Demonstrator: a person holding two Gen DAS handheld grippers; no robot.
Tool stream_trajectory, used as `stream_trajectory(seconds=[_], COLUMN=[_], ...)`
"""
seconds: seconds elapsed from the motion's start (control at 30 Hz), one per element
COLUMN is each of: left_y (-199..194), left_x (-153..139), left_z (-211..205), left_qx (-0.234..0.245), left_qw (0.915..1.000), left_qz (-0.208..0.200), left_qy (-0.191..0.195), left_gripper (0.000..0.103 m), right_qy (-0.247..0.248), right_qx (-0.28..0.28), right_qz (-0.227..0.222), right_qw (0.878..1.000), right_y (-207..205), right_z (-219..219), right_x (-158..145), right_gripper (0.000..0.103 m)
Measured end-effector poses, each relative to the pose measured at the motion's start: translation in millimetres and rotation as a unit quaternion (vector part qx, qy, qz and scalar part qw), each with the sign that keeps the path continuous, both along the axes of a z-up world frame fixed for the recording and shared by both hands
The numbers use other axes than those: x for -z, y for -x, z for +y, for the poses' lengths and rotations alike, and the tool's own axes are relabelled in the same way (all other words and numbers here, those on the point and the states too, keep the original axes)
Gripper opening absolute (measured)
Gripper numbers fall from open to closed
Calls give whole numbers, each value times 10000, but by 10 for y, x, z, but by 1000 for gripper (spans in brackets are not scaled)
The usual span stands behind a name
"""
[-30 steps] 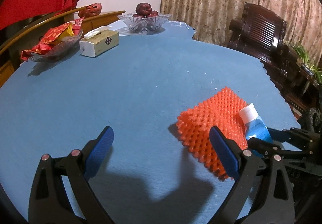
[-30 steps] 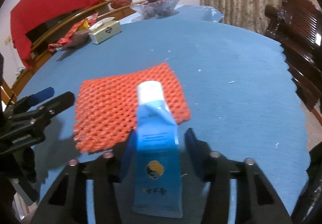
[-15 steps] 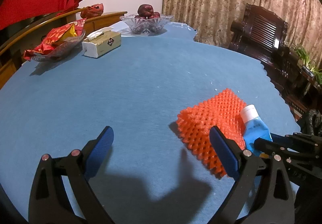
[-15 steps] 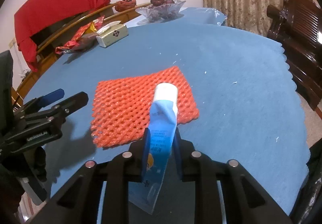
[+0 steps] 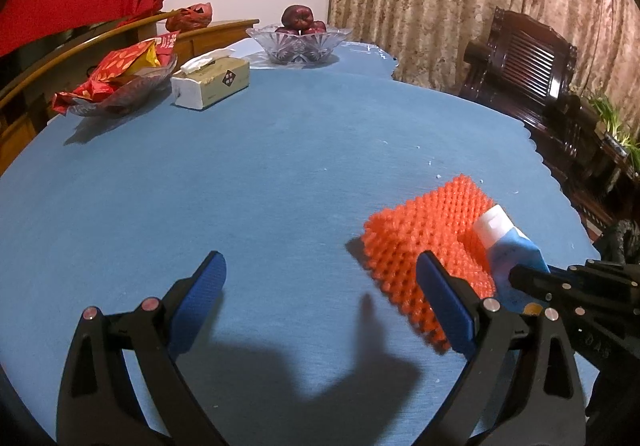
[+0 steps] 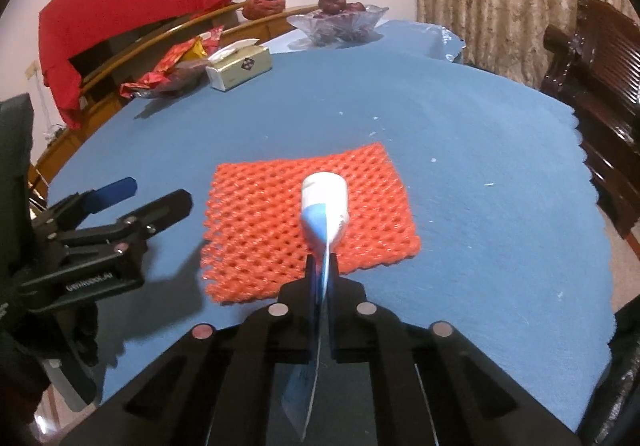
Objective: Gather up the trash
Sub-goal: 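Grasp the blue toothpaste tube with the right tool while the left tool grasps the orange mesh, then carry the orange mesh and toothpaste tube over the trash bin with both tools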
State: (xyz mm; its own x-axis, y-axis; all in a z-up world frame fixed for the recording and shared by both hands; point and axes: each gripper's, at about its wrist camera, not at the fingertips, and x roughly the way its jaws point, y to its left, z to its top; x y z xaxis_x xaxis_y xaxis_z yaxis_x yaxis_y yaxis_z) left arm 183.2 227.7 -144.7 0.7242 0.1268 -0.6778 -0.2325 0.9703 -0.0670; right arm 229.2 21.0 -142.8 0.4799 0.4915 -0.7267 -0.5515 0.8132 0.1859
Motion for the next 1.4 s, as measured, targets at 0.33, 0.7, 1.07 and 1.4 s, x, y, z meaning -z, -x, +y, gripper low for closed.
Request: stream_trajectory(seconds=[0.33,0.7,1.07,1.4], left_y=[-93,-322,-334,-170], left_x=[50,269,204,-161], left_z=[-319,-682,-920,-1014], left_qx=[457,711,966,1022], left_qw=[9987,9956,9942,9945], left_qz=[88,501,421,-97], left_qy=[218,339,233,185], left_gripper=[93,88,8,6], right_qy=[-315,-247,-298,-383], right_qx=[382,1008,1120,1175], right_qz=[-57,-76,37,-100], right_qw=[9988,9946,9933,9923], right_y=[10,-57,-68,-15], right_z=[-485,-965,-1021,-1088], right_x=[-172,-86,-25,-206], right_gripper=[2,2,2,2])
